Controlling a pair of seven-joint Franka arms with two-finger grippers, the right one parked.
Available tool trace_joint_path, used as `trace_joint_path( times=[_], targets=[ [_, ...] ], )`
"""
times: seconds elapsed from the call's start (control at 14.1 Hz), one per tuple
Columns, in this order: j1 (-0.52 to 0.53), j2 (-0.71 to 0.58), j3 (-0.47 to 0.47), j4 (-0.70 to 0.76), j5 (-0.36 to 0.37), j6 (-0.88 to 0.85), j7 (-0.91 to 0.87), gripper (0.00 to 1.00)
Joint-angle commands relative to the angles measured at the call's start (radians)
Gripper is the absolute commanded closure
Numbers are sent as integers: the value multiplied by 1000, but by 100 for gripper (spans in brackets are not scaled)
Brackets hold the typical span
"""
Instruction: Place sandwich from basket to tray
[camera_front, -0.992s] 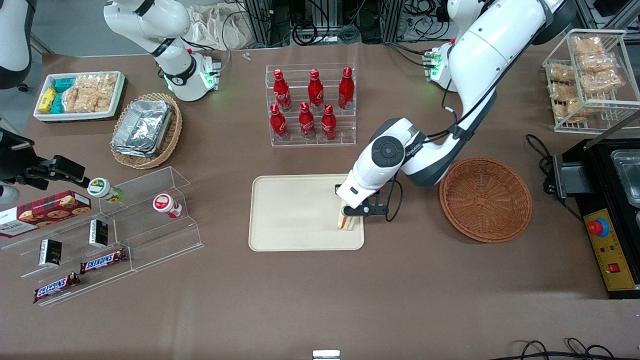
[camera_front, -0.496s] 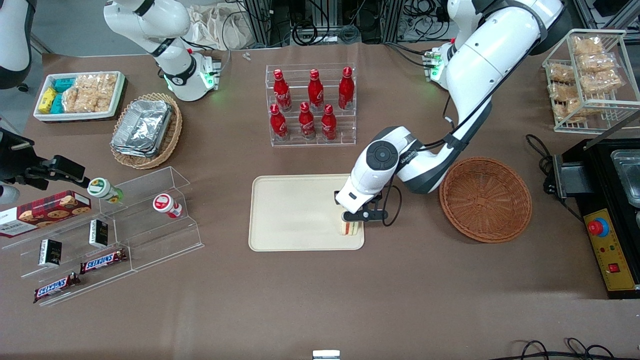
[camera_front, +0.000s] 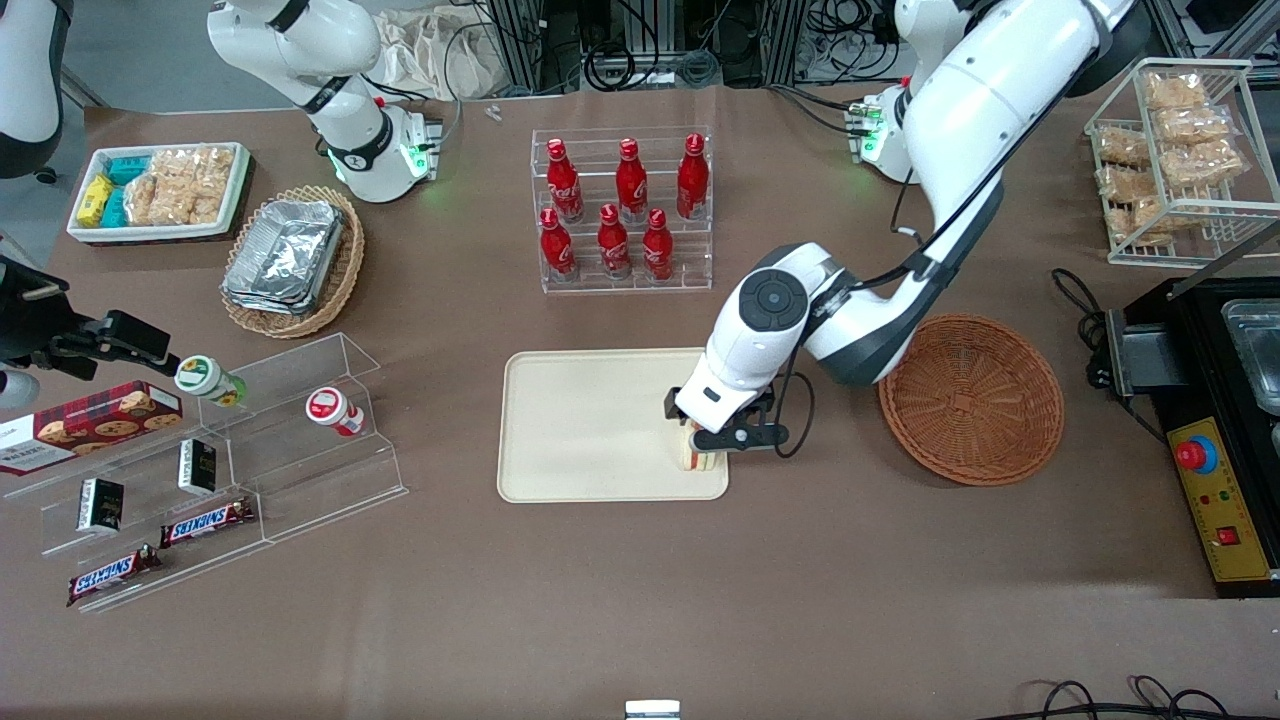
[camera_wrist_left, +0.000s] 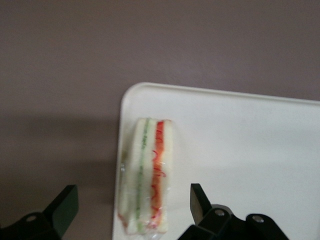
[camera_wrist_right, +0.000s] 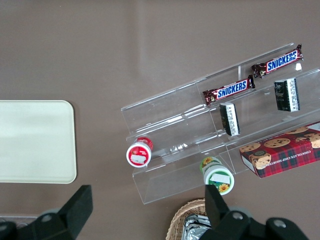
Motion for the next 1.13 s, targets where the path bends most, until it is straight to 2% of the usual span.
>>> trace_joint_path(
  times=[0.0,0.07,0.21,0.35,0.57,0.64,0.92,1.06],
  targets=[
    [46,-132,-3,-24,-55,-112,-20,1],
    [51,-176,2,-30,-83,-155,-14,1],
    [138,-235,-10,-32,-109,-236,12,1],
    [184,-325,-6,-30,-216,-291,149,1],
    [155,-469,233,-35,-420,-400,471,1],
    [152,-501,303,-36,-449,-449,590,1],
    [145,-565,527,-35,-453,-577,1032,0],
    [145,-562,613,-24,-442,-591,1174,0]
  ],
)
